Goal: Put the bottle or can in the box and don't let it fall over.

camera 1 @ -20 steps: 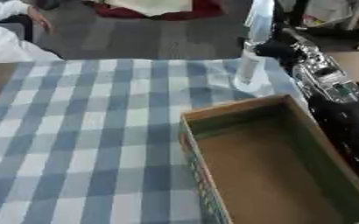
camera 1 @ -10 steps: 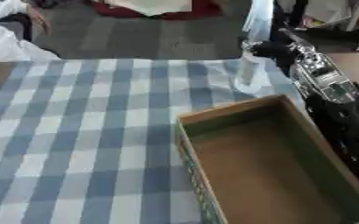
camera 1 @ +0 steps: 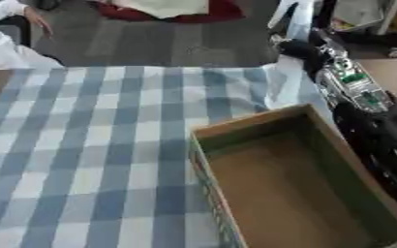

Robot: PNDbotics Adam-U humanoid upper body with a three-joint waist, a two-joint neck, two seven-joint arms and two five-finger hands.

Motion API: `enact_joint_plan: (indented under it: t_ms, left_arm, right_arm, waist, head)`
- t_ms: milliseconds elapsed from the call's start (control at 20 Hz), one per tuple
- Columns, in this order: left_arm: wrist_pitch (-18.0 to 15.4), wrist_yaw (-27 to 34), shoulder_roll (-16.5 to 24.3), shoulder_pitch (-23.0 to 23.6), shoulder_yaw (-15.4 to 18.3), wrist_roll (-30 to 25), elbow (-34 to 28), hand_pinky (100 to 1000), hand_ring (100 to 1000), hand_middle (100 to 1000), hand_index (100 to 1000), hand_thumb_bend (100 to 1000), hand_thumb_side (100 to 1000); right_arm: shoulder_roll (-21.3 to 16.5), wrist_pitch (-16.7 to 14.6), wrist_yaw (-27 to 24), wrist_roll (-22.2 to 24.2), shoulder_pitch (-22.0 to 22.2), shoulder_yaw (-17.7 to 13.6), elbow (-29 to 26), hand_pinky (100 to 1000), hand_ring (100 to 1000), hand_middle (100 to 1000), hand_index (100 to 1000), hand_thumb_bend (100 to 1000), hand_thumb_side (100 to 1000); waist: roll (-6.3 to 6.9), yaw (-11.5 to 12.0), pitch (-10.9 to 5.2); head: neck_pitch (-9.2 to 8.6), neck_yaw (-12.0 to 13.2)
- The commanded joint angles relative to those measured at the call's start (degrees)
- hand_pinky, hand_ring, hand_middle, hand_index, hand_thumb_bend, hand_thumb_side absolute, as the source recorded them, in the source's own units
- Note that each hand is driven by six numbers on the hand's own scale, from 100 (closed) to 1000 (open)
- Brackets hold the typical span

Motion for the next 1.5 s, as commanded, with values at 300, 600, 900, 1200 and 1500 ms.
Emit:
enact_joint_plan:
  t_ms: [300,600,900,1200,1500]
  left_arm:
    - [-0.2,-0.4,1.0,-0.3,1.1,-0.3,-1.2,1000,844,800,792,421,586]
    - [-0.3,-0.4,1.2,-0.2,1.3,-0.3,-1.2,1000,845,801,792,420,586]
    - [-0.3,-0.5,1.4,-0.1,1.4,-0.3,-1.3,1000,843,801,792,419,583]
    - [-0.3,-0.6,1.8,0.0,1.5,-0.3,-1.3,1000,843,802,792,419,582]
    - [-0.4,-0.7,2.1,0.2,1.6,-0.3,-1.4,1000,844,802,792,419,580]
  right_arm:
    - [0.0,-2.5,0.3,1.0,-0.5,0.4,-1.7,1000,633,100,108,100,100]
    - [-0.4,-3.7,0.8,1.2,-0.7,0.4,-2.4,1000,558,100,108,100,100]
    - [-0.8,-3.9,0.3,0.5,-1.1,0.4,-3.3,1000,528,100,110,100,100]
    - [-1.5,-4.2,-1.1,-1.0,-2.5,0.3,-4.6,997,507,100,111,100,100]
    - [-2.0,-4.4,-2.2,-1.9,-2.9,0.4,-5.8,991,502,100,112,100,100]
  waist:
    - [0.44,0.5,-0.78]
    - [0.38,0.2,-1.33]
    - [0.29,-0.1,-1.80]
    - [0.07,-0.5,-2.54]
    - [-0.06,-0.6,-3.17]
  head:
    - [-0.63,-0.2]
    - [0.02,-0.1]
    - [0.50,-0.1]
    - [1.21,0.0]
    - [1.49,0.0]
